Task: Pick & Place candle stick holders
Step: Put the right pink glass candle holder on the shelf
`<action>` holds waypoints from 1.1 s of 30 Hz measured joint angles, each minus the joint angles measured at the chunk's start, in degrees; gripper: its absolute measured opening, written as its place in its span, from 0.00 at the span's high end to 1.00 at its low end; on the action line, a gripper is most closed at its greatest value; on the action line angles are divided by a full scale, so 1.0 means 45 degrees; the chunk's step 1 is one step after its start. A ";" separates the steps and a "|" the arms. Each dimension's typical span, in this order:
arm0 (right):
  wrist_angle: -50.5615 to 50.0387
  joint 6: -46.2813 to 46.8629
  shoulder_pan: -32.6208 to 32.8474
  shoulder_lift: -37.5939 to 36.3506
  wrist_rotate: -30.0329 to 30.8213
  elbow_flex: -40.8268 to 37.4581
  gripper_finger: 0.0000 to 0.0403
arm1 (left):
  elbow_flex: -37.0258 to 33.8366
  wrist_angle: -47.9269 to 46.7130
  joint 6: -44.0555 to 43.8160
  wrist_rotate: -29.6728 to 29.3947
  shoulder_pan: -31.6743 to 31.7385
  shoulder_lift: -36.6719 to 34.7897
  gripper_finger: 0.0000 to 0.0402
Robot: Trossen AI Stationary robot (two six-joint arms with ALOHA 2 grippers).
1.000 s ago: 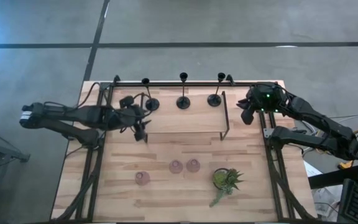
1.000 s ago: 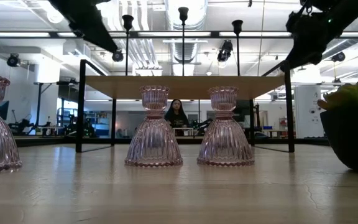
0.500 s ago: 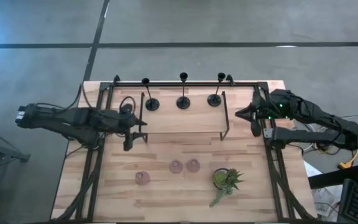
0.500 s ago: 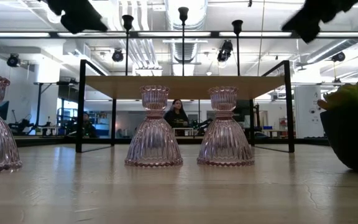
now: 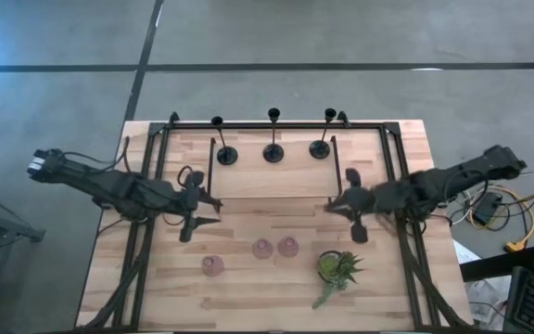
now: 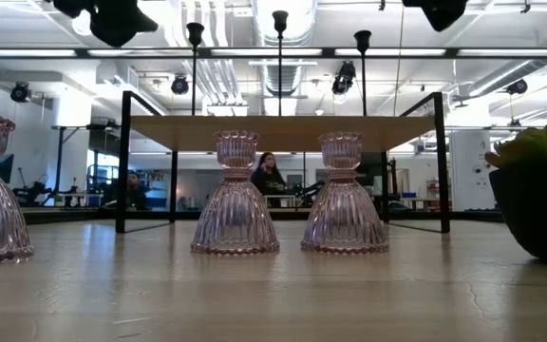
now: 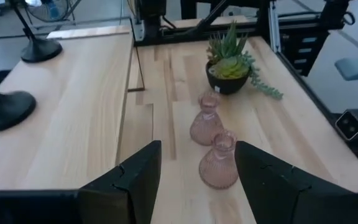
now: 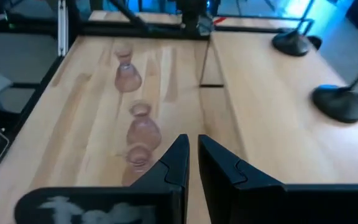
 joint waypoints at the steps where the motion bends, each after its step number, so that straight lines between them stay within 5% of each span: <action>1: -0.0012 0.0228 0.0330 0.0388 0.0248 0.0196 0.93 | -0.0145 0.0061 -0.0004 -0.0005 0.0000 -0.0028 0.48; 11: -0.0290 0.4300 0.2200 0.3820 0.1543 0.1125 0.93 | -0.0683 0.0306 0.0065 -0.0076 0.0005 -0.0158 0.48; 22: -0.0169 0.8183 0.2340 0.6470 0.1712 0.1190 0.92 | -0.0692 0.1257 0.1589 -0.0888 0.0005 -0.0168 0.48; 33: 0.0744 0.8521 0.2377 0.8538 0.1318 0.1180 0.76 | -0.0624 0.1685 0.2536 -0.1035 0.0015 -0.0163 0.48</action>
